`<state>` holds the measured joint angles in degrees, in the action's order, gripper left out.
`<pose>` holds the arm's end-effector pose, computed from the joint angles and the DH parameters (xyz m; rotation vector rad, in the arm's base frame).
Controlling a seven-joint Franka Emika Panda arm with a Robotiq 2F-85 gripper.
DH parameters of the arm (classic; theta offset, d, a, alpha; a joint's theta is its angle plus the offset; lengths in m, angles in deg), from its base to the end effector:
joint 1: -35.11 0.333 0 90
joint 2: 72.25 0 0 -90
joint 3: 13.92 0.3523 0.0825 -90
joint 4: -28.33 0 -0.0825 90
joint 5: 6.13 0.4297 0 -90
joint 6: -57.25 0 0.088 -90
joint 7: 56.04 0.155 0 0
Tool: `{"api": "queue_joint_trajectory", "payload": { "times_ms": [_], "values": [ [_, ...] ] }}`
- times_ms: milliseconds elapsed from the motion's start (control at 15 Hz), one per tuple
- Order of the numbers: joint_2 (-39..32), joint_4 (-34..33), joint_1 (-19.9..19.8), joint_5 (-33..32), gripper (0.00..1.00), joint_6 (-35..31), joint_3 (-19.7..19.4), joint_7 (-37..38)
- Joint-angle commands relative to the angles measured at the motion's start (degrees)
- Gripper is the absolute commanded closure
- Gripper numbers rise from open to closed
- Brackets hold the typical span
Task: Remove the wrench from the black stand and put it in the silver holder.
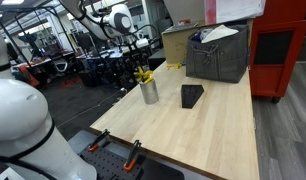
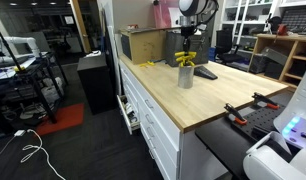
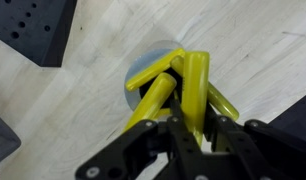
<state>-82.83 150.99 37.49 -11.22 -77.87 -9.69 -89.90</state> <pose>0.6050 0.0659 0.2782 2.8608 1.1539 0.0322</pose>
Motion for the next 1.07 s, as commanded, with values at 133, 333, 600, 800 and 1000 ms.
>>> {"api": "queue_joint_trajectory", "payload": {
  "times_ms": [133, 333, 600, 800, 1000],
  "values": [
    [5.31, 2.78, -2.11, 3.51, 0.94, 0.40, 1.05, -13.00],
    [4.69, 1.64, -1.89, 2.87, 0.94, 1.19, 0.56, -15.06],
    [3.86, 1.14, -1.62, 1.47, 0.94, 0.93, 0.39, -14.65],
    [3.05, 0.63, -1.28, 0.40, 0.51, 0.64, 0.21, -11.63],
    [4.11, 1.81, -1.56, 1.51, 0.31, 0.37, 0.26, -11.67]
  ]
}}
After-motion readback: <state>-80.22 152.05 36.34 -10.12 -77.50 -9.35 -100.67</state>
